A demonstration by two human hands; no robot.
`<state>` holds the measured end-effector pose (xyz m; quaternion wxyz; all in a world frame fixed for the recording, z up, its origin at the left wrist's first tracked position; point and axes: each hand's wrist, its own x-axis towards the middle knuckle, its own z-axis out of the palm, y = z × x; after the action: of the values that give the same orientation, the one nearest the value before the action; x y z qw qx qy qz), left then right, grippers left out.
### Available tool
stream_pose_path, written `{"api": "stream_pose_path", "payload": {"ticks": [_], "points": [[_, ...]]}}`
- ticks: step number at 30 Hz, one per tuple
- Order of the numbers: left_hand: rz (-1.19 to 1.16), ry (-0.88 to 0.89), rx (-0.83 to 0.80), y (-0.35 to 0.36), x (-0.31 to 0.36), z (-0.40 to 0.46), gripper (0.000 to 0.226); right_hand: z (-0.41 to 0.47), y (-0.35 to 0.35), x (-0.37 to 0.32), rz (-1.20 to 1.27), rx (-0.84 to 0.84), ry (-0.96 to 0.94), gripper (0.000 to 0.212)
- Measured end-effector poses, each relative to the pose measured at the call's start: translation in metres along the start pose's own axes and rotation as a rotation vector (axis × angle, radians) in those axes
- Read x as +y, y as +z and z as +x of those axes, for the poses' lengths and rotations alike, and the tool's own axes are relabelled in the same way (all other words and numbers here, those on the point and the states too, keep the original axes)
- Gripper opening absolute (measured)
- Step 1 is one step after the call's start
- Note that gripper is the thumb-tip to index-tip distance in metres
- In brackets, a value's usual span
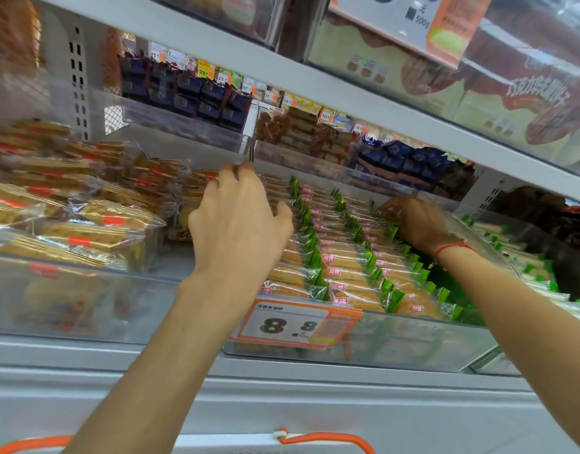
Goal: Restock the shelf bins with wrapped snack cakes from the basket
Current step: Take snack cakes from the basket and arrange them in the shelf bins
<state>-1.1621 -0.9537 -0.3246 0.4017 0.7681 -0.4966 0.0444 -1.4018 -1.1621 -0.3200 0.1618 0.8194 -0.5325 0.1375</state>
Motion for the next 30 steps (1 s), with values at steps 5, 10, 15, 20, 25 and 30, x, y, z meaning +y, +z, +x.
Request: {"api": "stream_pose_path", "payload": {"ticks": [5, 10, 15, 20, 25, 30], "points": [[-0.026, -0.017, -0.004, -0.002, 0.000, 0.000, 0.047, -0.006, -0.007, -0.001, 0.039, -0.131, -0.046, 0.050], [-0.071, -0.034, 0.000, -0.004, 0.001, -0.002, 0.044, -0.025, -0.028, -0.007, 0.096, -0.112, 0.059, 0.047], [-0.083, -0.037, 0.023, -0.009, 0.003, -0.003, 0.047, -0.068, -0.053, -0.011, 0.341, -0.027, 0.091, 0.040], [-0.125, 0.123, 0.093, -0.017, 0.002, -0.027, 0.043, -0.133, -0.085, -0.036, 0.557, 0.090, -0.005, 0.027], [-0.264, 0.235, 0.135, -0.045, 0.004, -0.093, 0.028, -0.204, -0.098, -0.076, 0.733, -0.011, -0.140, 0.024], [-0.229, 0.113, -0.168, -0.050, -0.016, -0.168, 0.010, -0.254, -0.051, -0.112, 0.725, -0.396, -0.097, 0.024]]}}
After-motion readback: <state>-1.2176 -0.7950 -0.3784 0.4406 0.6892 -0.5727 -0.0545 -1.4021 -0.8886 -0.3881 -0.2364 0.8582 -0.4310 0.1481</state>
